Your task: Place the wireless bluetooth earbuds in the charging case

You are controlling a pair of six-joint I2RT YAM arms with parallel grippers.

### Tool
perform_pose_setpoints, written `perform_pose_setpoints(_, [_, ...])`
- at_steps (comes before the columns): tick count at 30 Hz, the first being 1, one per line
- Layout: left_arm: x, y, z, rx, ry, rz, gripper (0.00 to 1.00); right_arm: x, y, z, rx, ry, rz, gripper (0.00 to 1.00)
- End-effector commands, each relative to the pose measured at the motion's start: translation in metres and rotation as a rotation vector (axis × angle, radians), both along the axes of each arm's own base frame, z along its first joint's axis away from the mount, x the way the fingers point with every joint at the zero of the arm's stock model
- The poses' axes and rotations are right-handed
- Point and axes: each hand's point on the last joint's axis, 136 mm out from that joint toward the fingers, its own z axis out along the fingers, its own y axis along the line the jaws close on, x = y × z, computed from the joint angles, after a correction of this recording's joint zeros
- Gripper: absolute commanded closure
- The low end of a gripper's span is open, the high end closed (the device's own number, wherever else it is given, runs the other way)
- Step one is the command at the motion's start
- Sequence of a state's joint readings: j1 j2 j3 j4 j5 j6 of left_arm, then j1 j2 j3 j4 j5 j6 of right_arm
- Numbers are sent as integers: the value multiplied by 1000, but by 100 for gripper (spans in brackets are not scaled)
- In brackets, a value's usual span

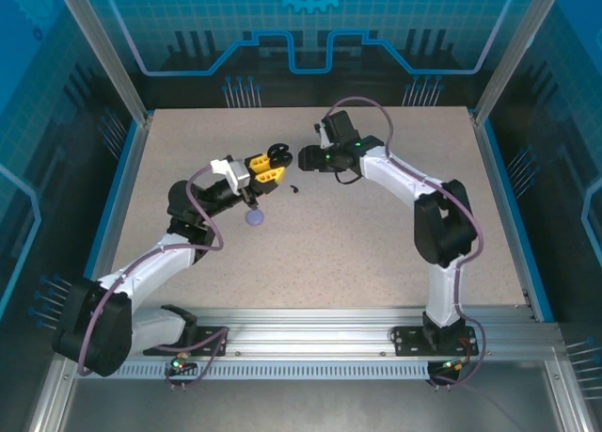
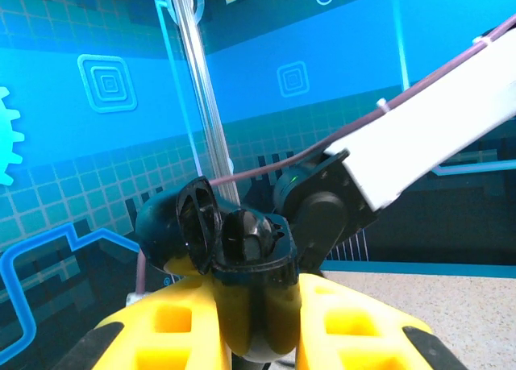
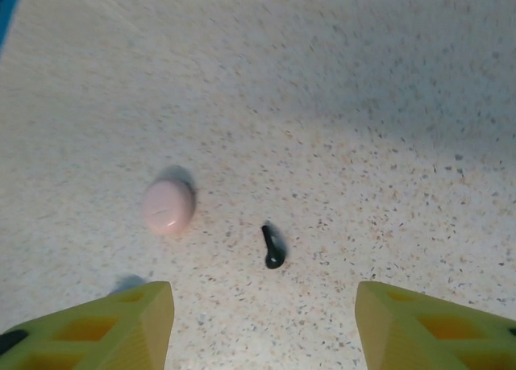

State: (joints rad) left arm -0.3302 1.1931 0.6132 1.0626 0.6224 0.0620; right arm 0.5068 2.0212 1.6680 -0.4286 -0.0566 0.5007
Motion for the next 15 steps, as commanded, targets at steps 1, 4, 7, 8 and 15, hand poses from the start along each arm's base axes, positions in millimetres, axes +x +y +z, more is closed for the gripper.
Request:
perform_pose_setpoints(1, [-5, 4, 5, 3, -45, 26, 100, -6, 17, -18, -71, 56, 22, 38])
perform_pose_setpoints(4, [-6, 5, 5, 8, -46, 29, 100, -8, 30, -38, -167, 69, 59, 37])
perform_pose_setpoints(7, [-6, 5, 5, 6, -43, 25, 100, -5, 40, -52, -184, 89, 76, 37])
perform_pose_setpoints(8, [-6, 5, 5, 6, -44, 25, 100, -3, 44, -55, -175, 94, 80, 37])
perform_pose_setpoints(15, [-7, 5, 6, 4, -44, 25, 100, 10, 64, -80, -153, 127, 110, 38])
